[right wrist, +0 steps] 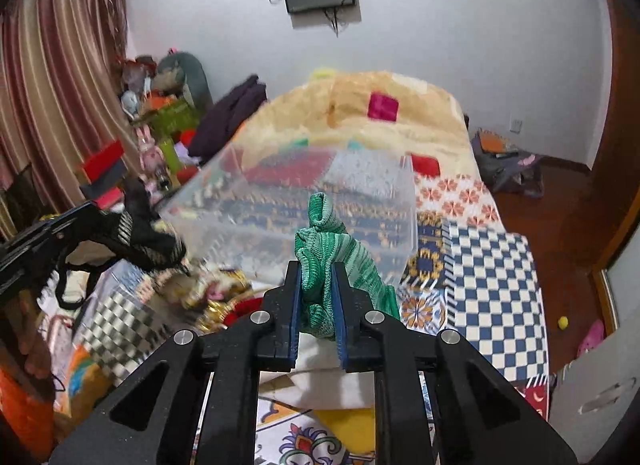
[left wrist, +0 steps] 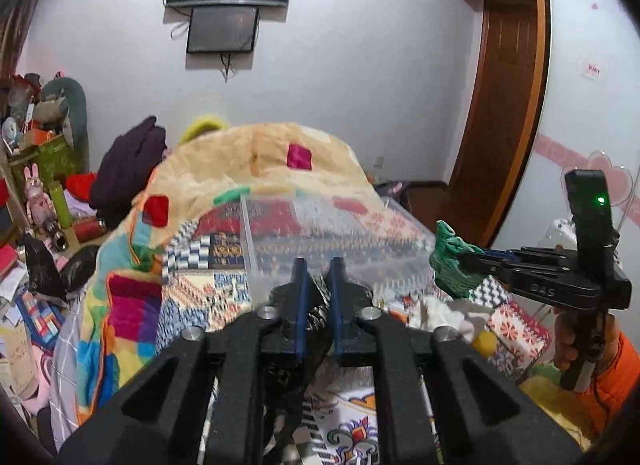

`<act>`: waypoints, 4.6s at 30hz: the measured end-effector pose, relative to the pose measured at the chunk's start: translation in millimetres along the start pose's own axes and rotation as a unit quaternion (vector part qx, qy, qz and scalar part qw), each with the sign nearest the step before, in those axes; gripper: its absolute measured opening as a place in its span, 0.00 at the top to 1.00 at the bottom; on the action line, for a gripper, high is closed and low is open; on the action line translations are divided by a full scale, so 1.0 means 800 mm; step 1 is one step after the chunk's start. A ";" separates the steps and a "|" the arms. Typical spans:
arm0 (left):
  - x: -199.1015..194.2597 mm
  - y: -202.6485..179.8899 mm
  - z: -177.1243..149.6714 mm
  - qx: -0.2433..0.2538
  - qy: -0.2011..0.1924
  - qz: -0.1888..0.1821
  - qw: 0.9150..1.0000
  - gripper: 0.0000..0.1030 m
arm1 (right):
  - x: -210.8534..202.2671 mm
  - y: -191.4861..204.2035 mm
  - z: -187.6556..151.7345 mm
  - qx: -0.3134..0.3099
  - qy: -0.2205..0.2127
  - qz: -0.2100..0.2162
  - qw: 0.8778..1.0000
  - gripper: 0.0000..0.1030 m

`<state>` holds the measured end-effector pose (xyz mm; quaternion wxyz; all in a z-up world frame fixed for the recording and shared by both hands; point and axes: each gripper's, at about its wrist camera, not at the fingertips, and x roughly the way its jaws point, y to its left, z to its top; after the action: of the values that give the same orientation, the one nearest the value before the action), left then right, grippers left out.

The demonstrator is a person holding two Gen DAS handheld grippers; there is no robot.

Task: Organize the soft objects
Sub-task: 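Lift the glove with the right tool while the left tool lifts the bag toward the box, then lower the glove into the clear box and open the right tool while the left tool releases the bag there, then grasp the white drawstring pouch with the right tool while the left tool grasps the floral scrunchie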

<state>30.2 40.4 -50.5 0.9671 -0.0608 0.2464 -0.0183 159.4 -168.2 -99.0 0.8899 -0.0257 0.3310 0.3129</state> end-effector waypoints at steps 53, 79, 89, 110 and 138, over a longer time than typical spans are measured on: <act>0.061 0.027 0.065 0.005 0.001 0.019 1.000 0.83 | 0.001 -0.006 0.075 -0.012 -0.072 0.015 0.997 0.88; 0.222 0.016 0.043 0.023 0.138 -0.020 0.990 0.69 | 0.117 0.005 0.063 -0.052 0.056 0.025 0.997 0.62; 0.140 0.010 0.061 0.030 0.072 -0.008 0.997 0.32 | 0.038 -0.002 0.068 -0.025 -0.002 0.014 1.000 0.21; 0.113 -0.002 -0.056 0.030 0.136 -0.003 0.990 0.18 | 0.045 -0.009 -0.042 0.003 0.089 0.020 0.996 0.17; 0.082 0.016 -0.050 -0.019 0.112 -0.042 0.993 0.83 | 0.001 -0.007 -0.030 -0.011 0.038 0.030 0.999 0.83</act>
<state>68.5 44.5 -118.1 0.9303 -0.0869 0.3509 -0.0612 148.8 -178.3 -118.9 0.8664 -0.0376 0.3614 0.3424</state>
